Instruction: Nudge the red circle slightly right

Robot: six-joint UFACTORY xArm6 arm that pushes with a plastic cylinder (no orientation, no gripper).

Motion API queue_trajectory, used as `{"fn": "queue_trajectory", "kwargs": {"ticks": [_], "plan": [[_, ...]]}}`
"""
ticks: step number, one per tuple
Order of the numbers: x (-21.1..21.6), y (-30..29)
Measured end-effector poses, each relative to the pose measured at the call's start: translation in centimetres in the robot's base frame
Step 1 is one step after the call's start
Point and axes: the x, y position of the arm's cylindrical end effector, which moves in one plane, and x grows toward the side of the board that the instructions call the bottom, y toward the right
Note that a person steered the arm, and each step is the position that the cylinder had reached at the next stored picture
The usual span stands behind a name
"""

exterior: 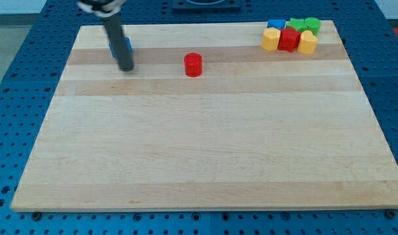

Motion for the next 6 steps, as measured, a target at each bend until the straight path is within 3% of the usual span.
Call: {"fn": "queue_trajectory", "kwargs": {"ticks": [1,2,5,6], "plan": [[-3.8,4.3],[-3.7,8.6],[8.2,10.0],[7.8,7.4]]}}
